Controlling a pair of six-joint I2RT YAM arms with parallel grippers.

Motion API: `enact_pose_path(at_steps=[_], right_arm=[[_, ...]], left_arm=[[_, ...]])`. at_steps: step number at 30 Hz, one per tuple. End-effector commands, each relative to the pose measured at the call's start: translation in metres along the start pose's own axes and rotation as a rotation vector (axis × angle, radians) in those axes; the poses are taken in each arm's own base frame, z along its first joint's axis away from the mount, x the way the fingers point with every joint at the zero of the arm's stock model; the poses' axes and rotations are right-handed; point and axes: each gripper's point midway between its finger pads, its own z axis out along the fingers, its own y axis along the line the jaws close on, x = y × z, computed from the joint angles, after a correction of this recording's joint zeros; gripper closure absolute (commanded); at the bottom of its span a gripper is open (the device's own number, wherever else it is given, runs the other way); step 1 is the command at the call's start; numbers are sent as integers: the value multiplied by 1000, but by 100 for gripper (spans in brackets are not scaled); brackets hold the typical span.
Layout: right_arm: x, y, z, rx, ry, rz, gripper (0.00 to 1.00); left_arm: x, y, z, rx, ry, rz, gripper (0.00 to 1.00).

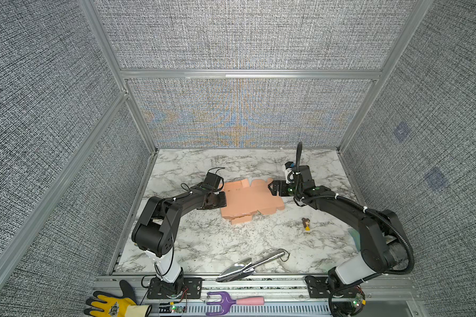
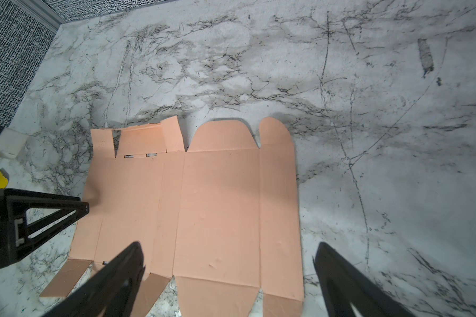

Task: Assemble paper box
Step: Fold the bottom flaps of the flat cardboard box at the center of the table.

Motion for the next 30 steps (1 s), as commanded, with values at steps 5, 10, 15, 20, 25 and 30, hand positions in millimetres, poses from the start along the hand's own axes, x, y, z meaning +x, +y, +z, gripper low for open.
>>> enact_pose_path(at_steps=[5, 10, 15, 20, 25, 30], right_arm=[[-2, 5, 2, -31, -26, 13, 1], [-7, 7, -3, -43, -54, 12, 2], [1, 5, -4, -43, -51, 18, 1], [0, 7, -7, -51, -58, 13, 1], [-1, 9, -11, -52, -67, -16, 1], [-4, 10, -13, -45, -75, -56, 1]], left_arm=[[-3, -8, 4, 60, -32, -36, 55], [-5, -9, 5, 81, -61, -45, 74], [-8, -14, 7, 106, -73, -31, 83], [-17, -18, 3, 104, -90, 17, 93], [-29, -20, -3, 73, -76, 56, 100], [-39, -22, -4, 38, -51, 125, 100]])
